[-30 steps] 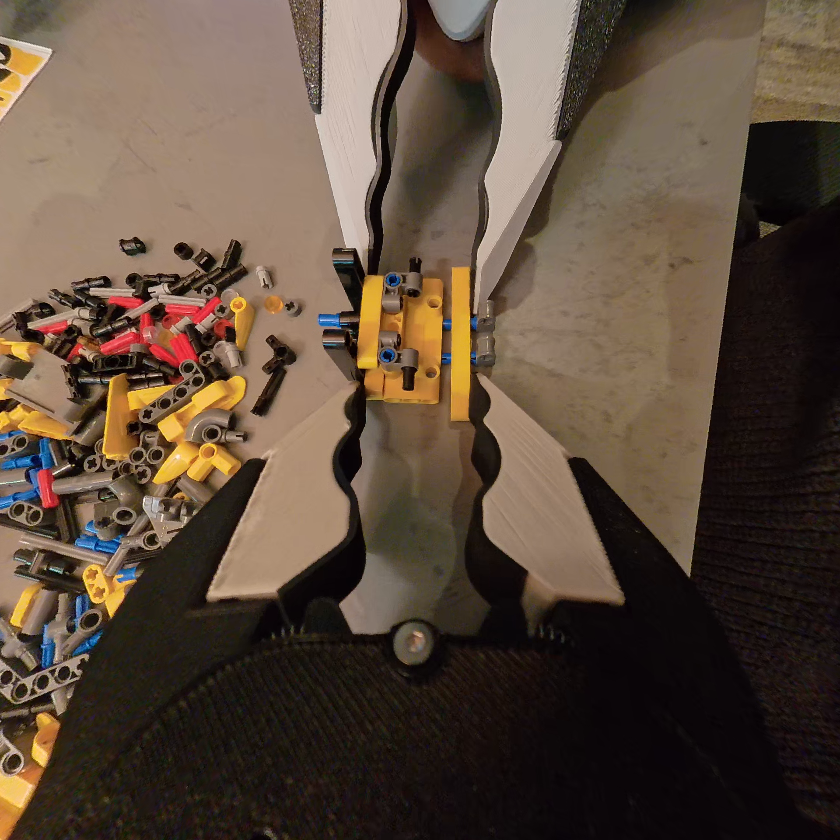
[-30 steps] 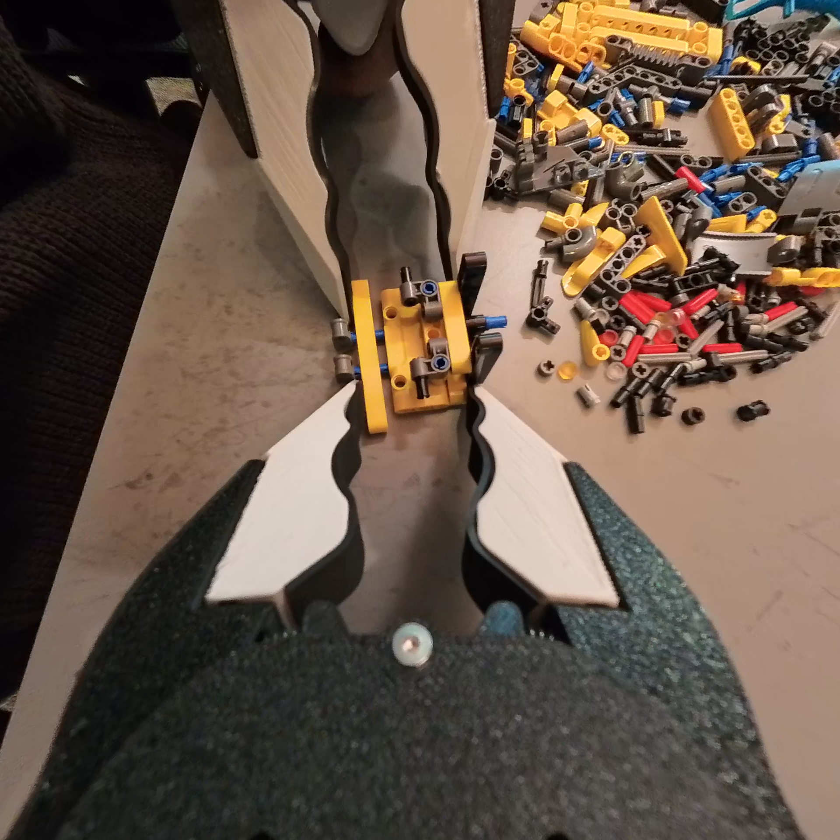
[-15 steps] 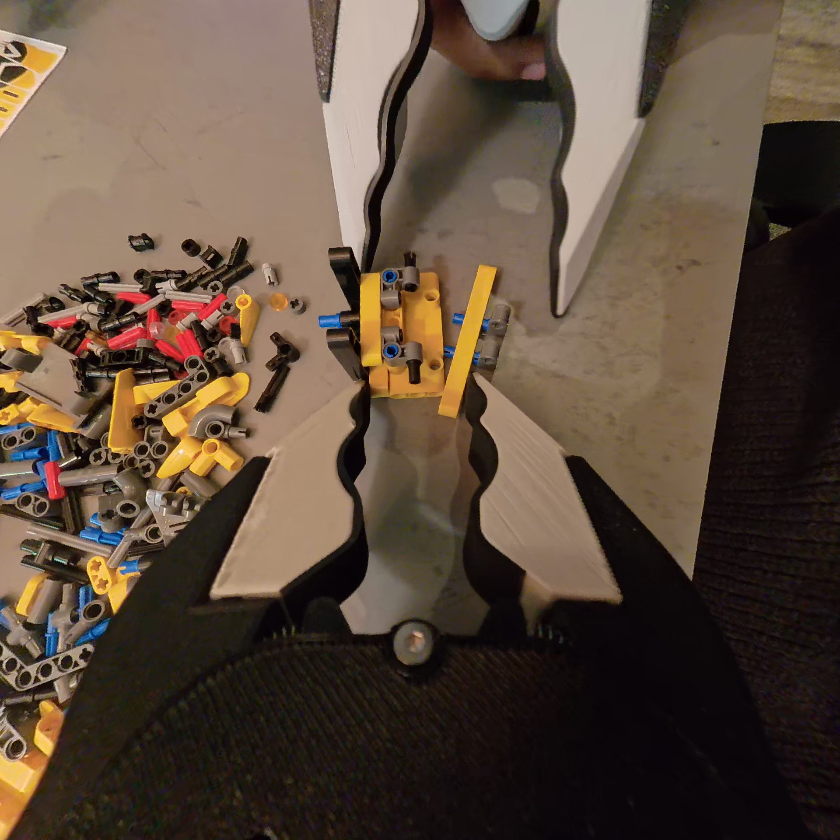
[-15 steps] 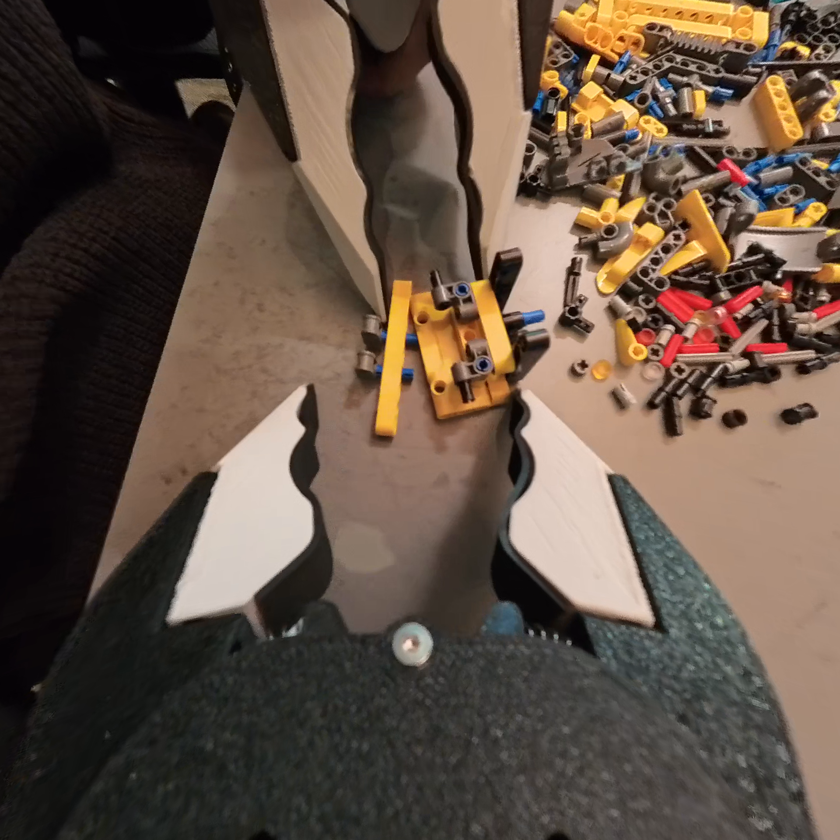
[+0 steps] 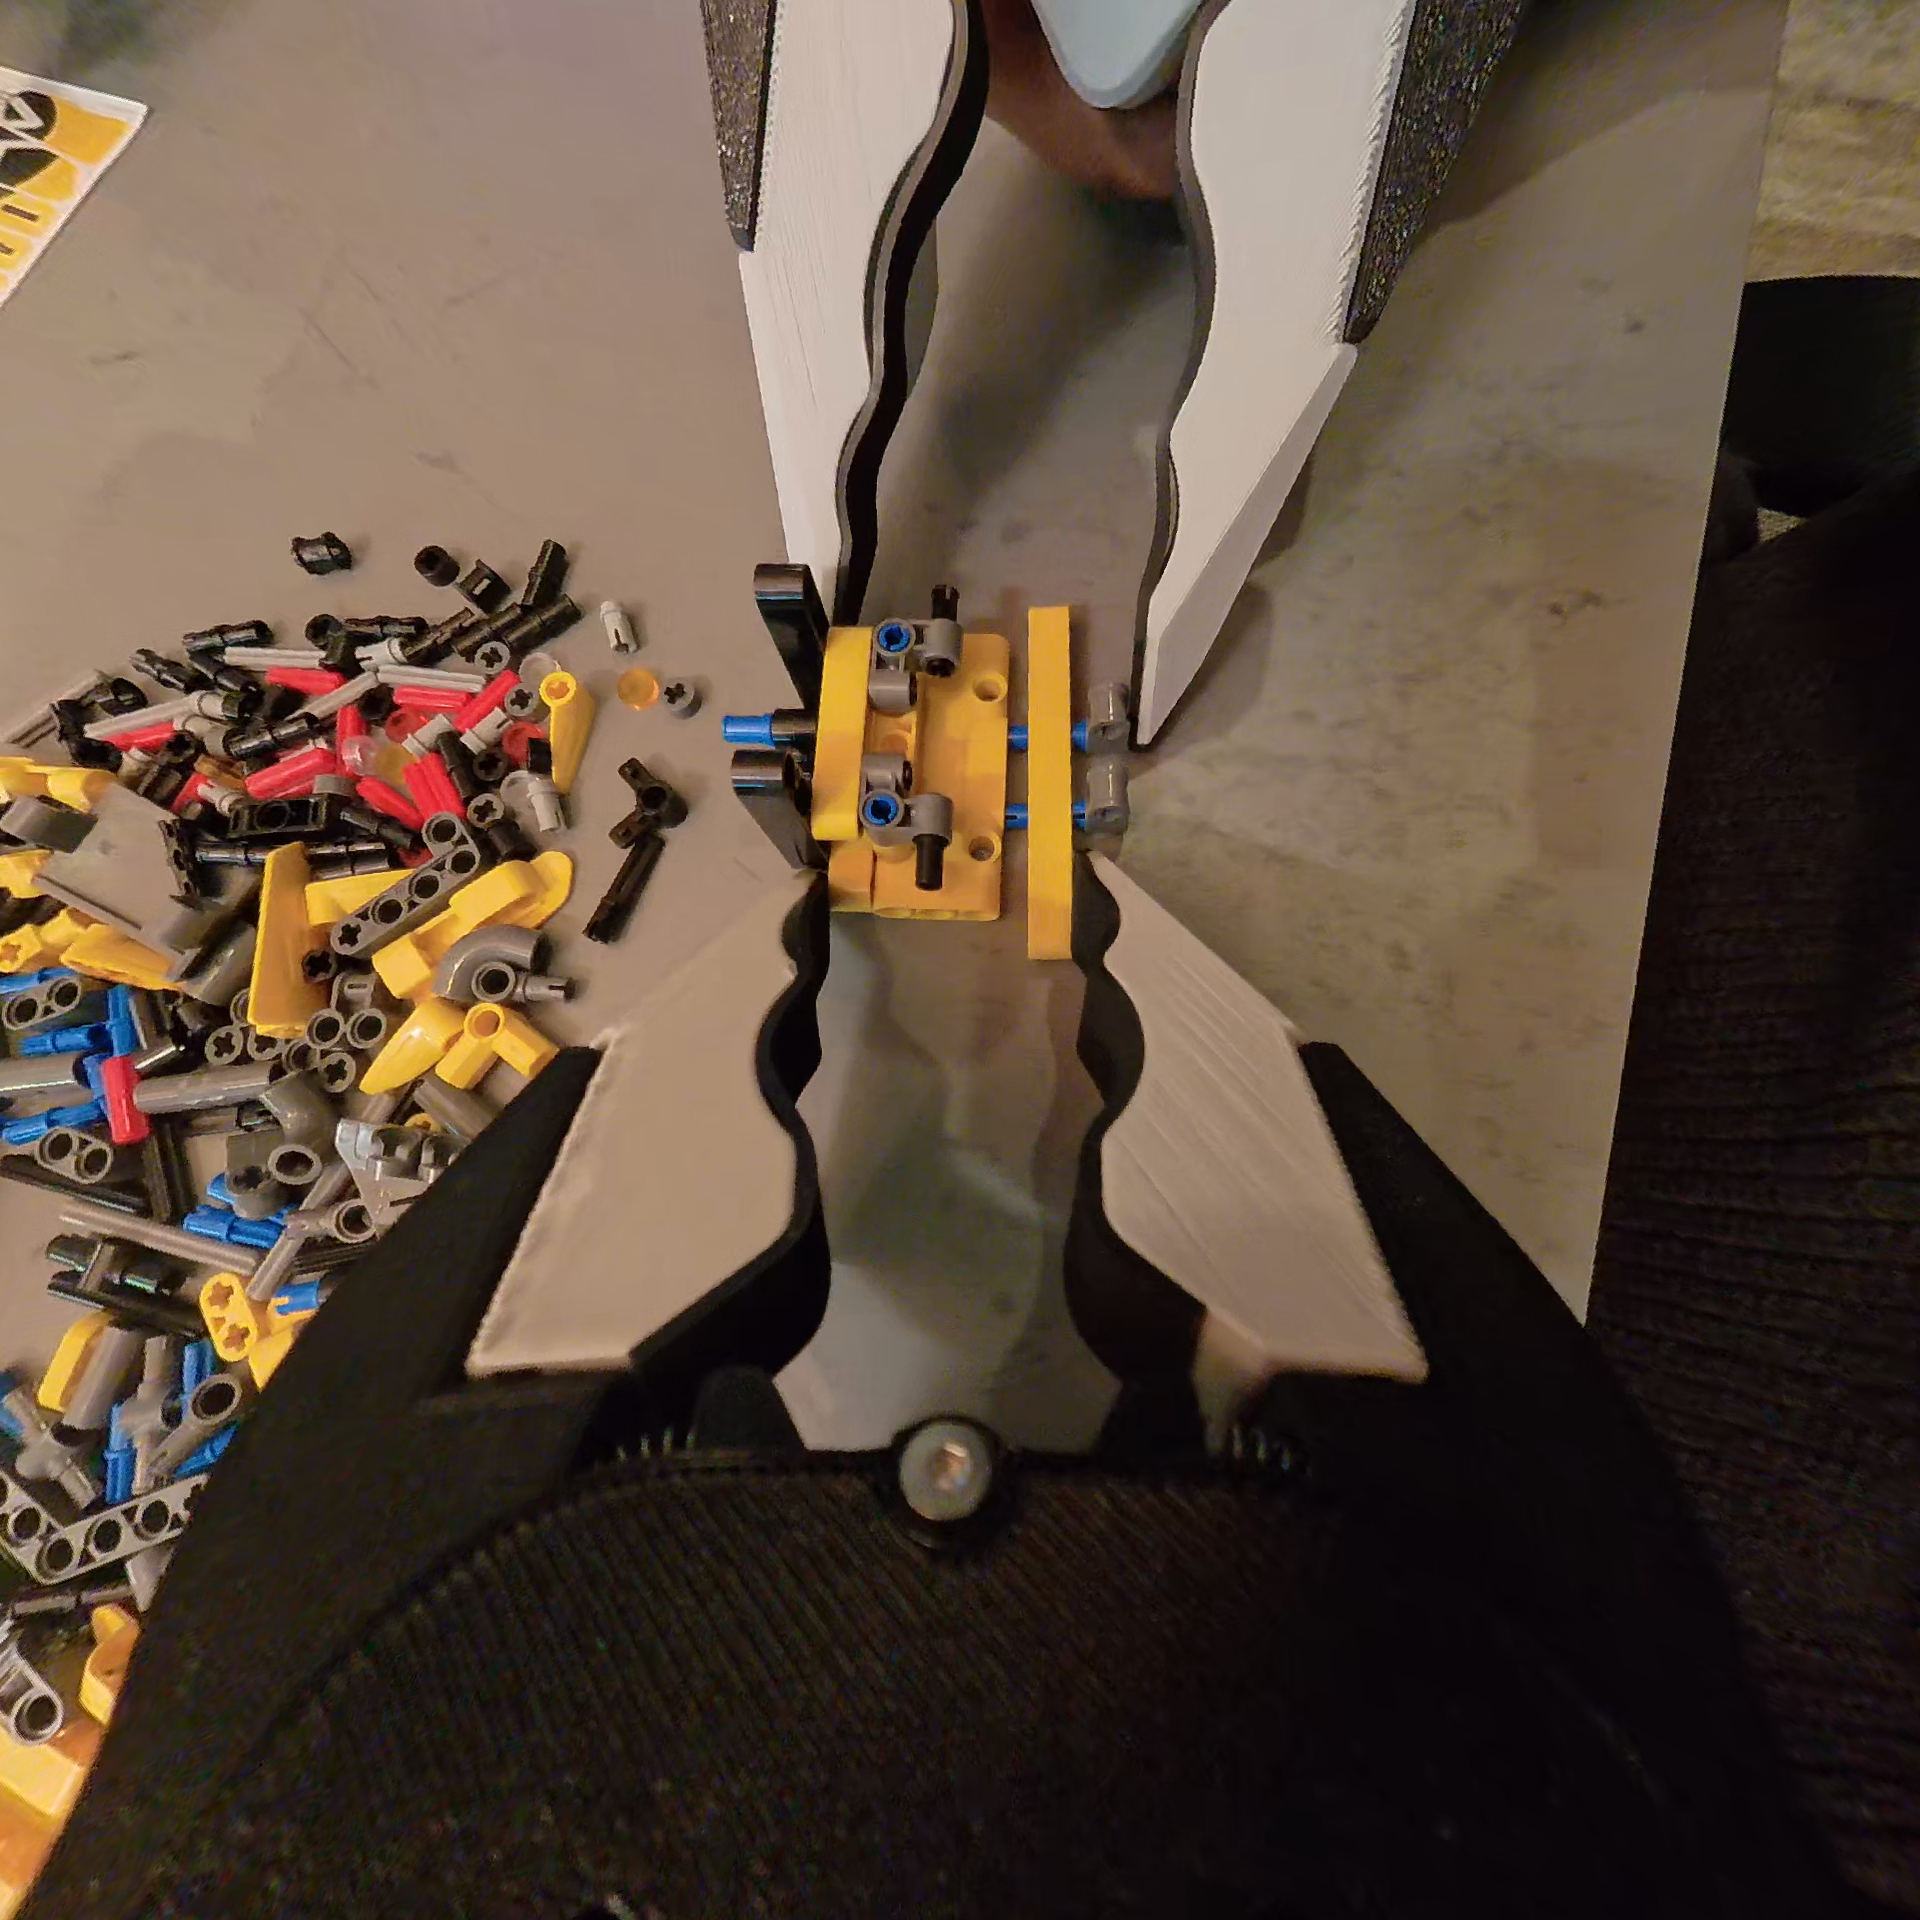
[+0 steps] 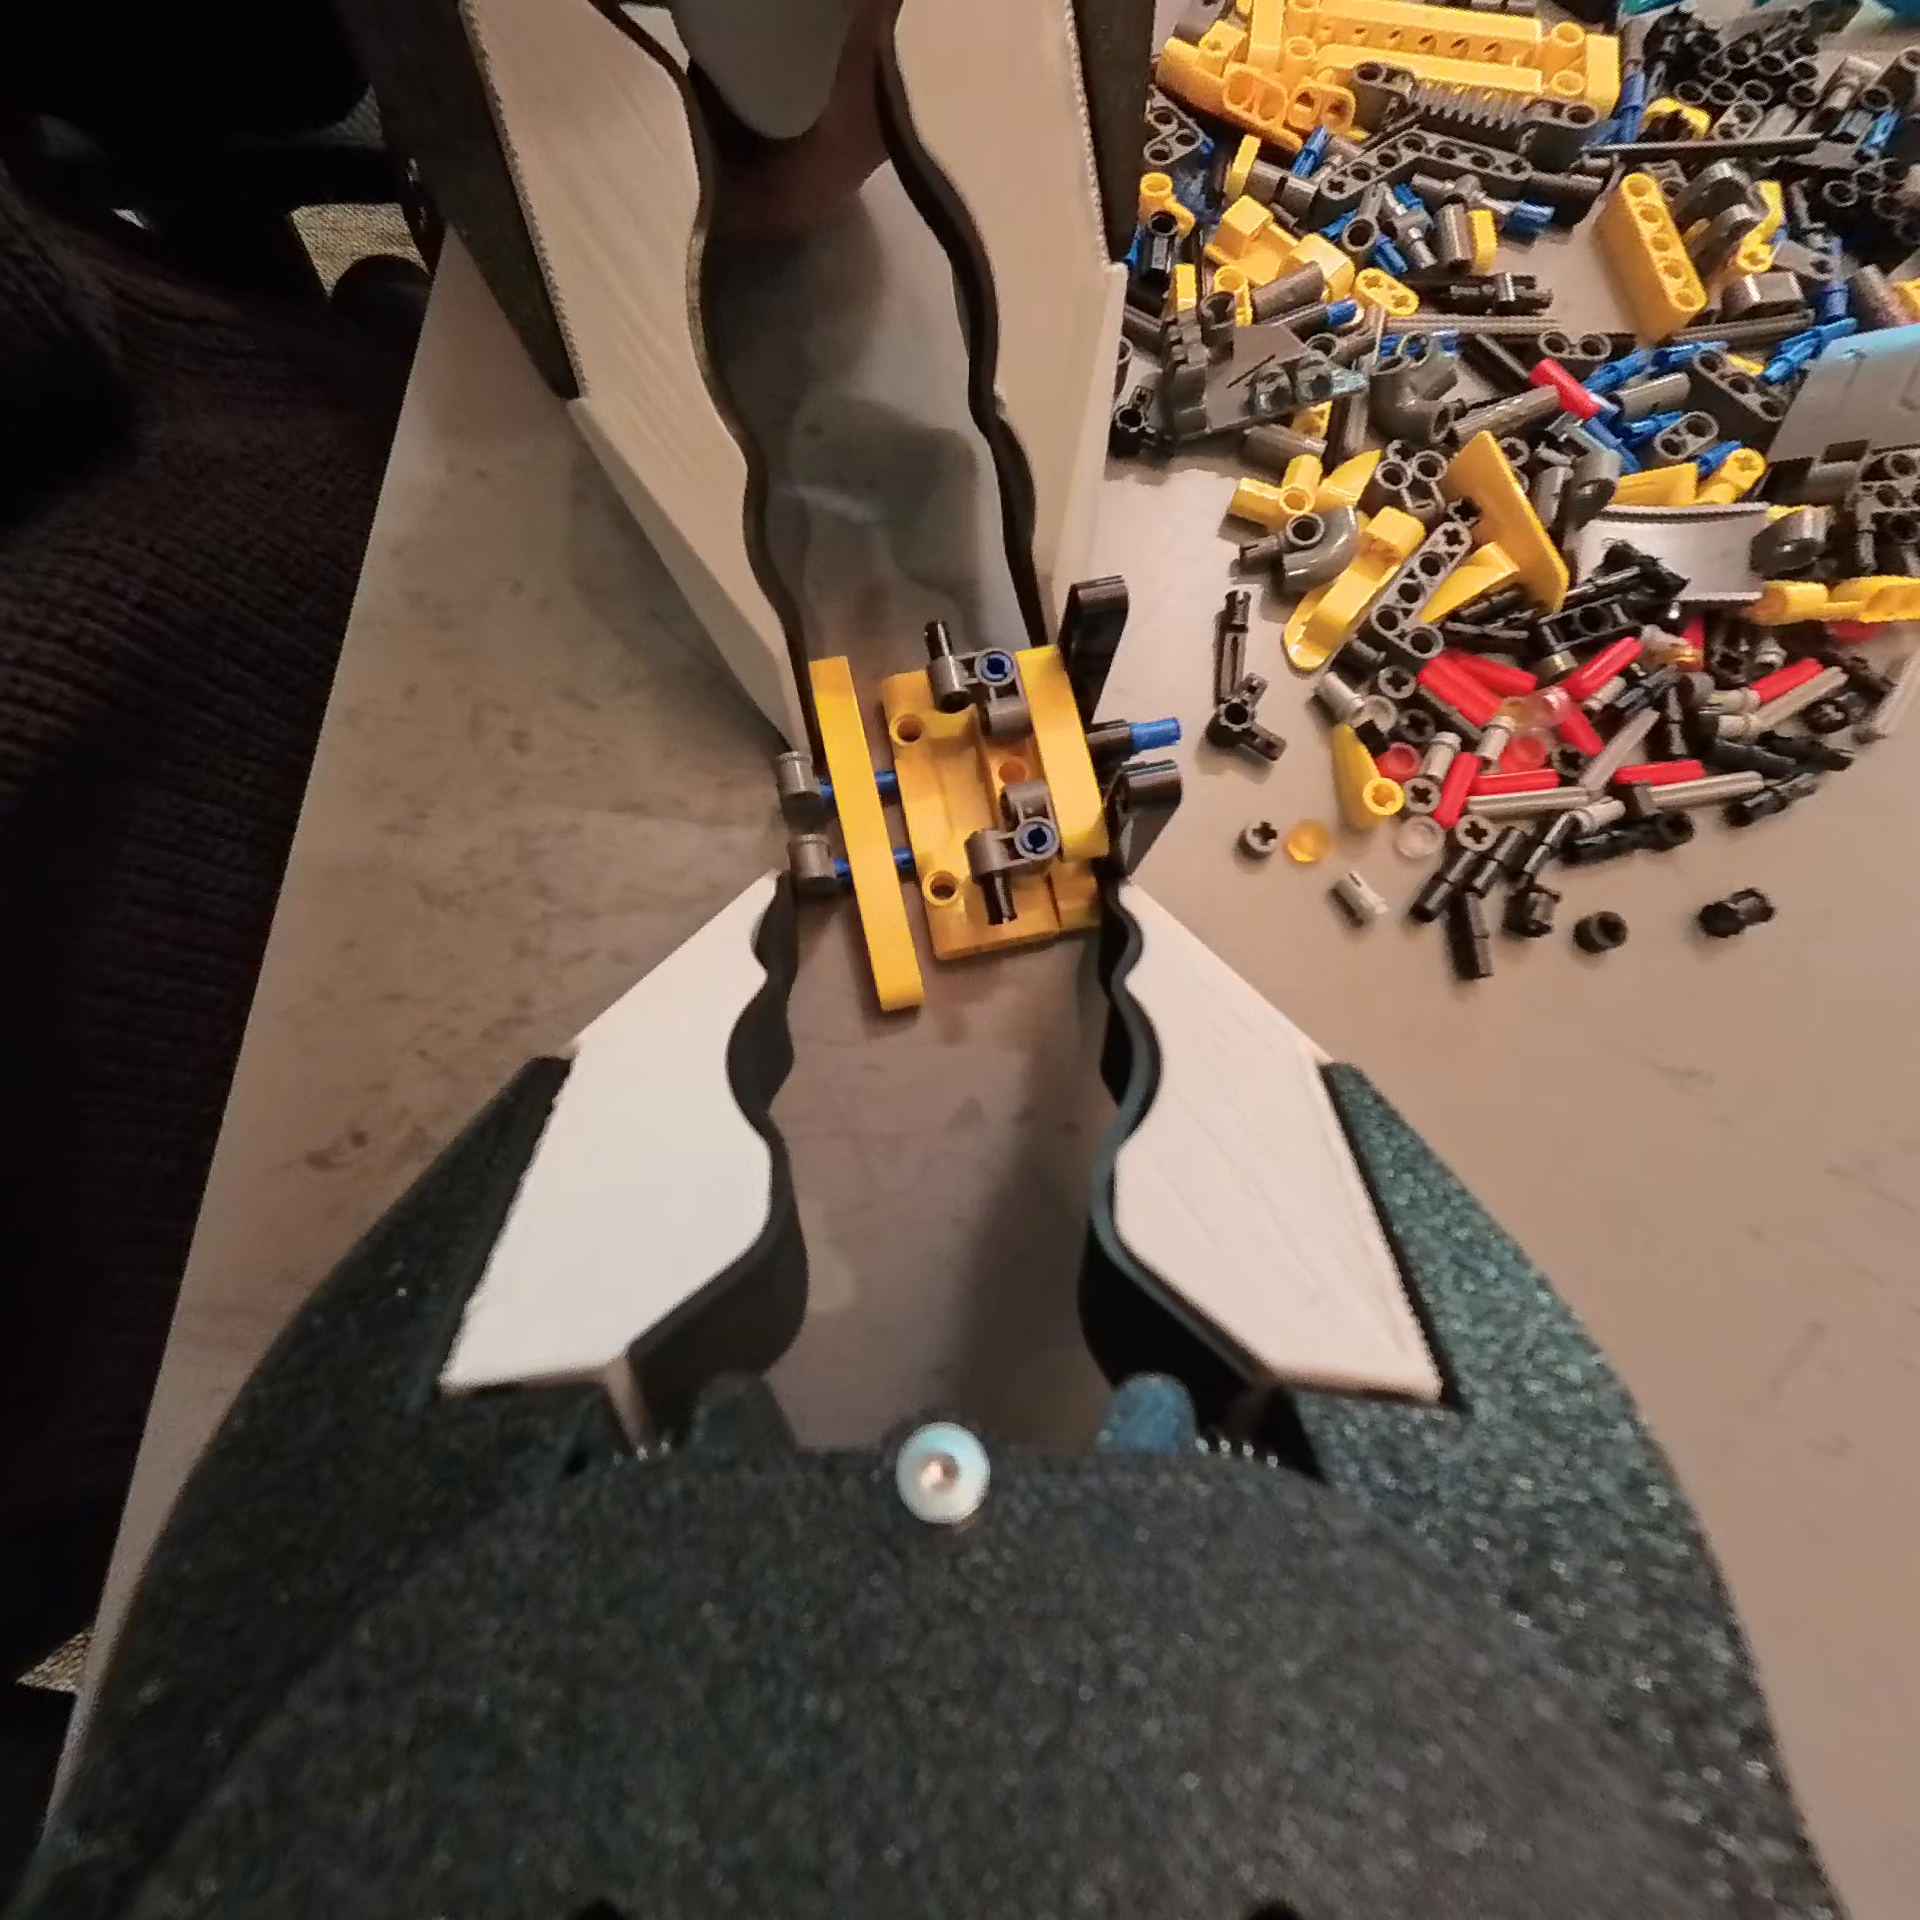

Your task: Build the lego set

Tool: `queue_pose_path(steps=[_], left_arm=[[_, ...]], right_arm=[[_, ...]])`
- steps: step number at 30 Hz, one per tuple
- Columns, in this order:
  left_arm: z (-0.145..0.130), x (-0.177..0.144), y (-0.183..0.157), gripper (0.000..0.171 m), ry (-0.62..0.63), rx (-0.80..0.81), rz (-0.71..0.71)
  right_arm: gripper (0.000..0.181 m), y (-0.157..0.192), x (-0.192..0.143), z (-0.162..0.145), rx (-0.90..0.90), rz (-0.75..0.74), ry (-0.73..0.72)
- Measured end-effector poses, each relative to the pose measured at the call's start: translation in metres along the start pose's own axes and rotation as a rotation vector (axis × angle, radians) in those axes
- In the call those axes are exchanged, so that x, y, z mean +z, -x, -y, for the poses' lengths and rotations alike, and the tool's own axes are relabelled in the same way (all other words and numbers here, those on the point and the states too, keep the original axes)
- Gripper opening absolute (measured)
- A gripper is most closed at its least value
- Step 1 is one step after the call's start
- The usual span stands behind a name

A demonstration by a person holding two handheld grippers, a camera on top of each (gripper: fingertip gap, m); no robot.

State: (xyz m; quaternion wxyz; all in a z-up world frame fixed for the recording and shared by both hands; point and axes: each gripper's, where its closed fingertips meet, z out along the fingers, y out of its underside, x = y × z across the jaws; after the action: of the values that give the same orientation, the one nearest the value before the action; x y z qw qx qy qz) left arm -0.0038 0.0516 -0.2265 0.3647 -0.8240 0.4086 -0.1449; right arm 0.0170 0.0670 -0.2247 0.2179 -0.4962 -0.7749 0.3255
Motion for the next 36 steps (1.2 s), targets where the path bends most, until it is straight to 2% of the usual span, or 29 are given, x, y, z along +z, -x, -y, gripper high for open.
queue_pose_path(steps=[4, 6, 8, 13, 22, 27, 36], left_arm=[[-0.001, 0.000, -0.002, 0.048, 0.005, -0.014, -0.028], [-0.002, -0.003, -0.017, 0.077, 0.002, -0.014, -0.142], [-0.002, -0.004, -0.019, 0.082, 0.001, -0.031, -0.165], [0.001, -0.001, -0.008, 0.065, -0.002, -0.023, -0.059], [0.003, 0.002, -0.009, 0.069, -0.001, -0.054, -0.015], [0.003, 0.003, -0.002, 0.056, 0.005, -0.066, 0.051], [0.004, 0.003, -0.001, 0.053, 0.004, -0.085, 0.055]], right_arm=[[0.058, 0.000, 0.000, 0.000, -0.002, 0.000, 0.000], [0.058, 0.000, 0.000, 0.000, -0.002, 0.000, 0.000], [0.058, 0.000, 0.000, 0.000, -0.002, 0.000, 0.000], [0.058, 0.000, 0.000, 0.000, -0.003, -0.001, 0.001], [0.058, -0.001, 0.000, 0.000, 0.003, -0.010, 0.002], [0.058, -0.001, 0.000, 0.000, 0.006, -0.014, 0.003], [0.057, -0.001, 0.000, 0.000, 0.011, -0.018, 0.002]])
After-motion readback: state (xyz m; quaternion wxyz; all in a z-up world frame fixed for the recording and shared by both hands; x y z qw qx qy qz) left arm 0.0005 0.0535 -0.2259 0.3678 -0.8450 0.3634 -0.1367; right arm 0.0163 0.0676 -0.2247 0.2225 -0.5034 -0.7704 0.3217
